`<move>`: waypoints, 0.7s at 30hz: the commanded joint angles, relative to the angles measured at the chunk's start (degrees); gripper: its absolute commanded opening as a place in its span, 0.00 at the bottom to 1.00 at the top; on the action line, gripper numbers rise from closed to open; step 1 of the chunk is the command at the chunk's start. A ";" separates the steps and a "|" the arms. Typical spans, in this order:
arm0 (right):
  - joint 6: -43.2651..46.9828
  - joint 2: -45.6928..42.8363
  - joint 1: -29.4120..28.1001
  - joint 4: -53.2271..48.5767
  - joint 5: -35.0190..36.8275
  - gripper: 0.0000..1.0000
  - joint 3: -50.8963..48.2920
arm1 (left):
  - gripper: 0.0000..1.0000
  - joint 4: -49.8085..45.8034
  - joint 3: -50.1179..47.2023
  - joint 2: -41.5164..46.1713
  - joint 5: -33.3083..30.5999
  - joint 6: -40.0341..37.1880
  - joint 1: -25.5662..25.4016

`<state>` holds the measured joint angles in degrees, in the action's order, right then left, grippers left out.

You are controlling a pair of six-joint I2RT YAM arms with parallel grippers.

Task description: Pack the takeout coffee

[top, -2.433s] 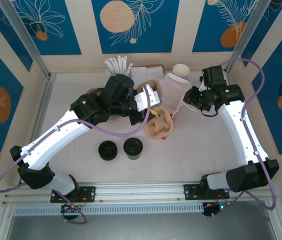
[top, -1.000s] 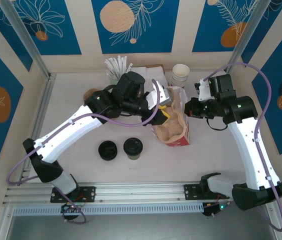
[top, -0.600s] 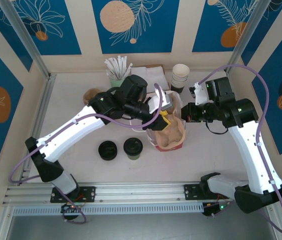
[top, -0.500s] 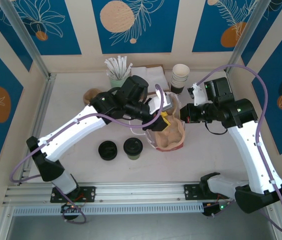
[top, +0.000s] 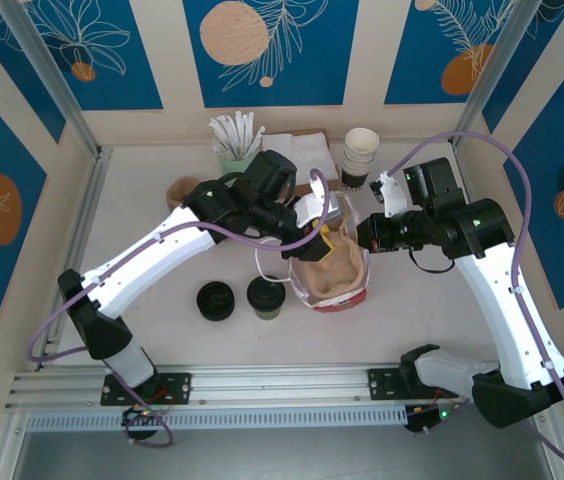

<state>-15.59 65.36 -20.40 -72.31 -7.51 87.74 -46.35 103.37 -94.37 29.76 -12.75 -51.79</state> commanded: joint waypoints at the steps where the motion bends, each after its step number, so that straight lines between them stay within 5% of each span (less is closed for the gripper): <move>1: 1.40 -0.94 -0.34 -1.77 -0.27 0.00 0.16 | 0.35 -1.89 -0.80 -0.71 0.91 -2.77 0.98; 21: -0.13 -0.94 -0.34 -2.70 -3.12 0.00 -0.85 | 0.34 2.75 -4.83 -2.86 -2.44 -3.31 1.68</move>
<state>-15.38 65.36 -20.47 -74.24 -8.03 87.59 -45.41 98.98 -96.64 27.94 -16.01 -50.68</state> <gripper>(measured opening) 0.062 0.347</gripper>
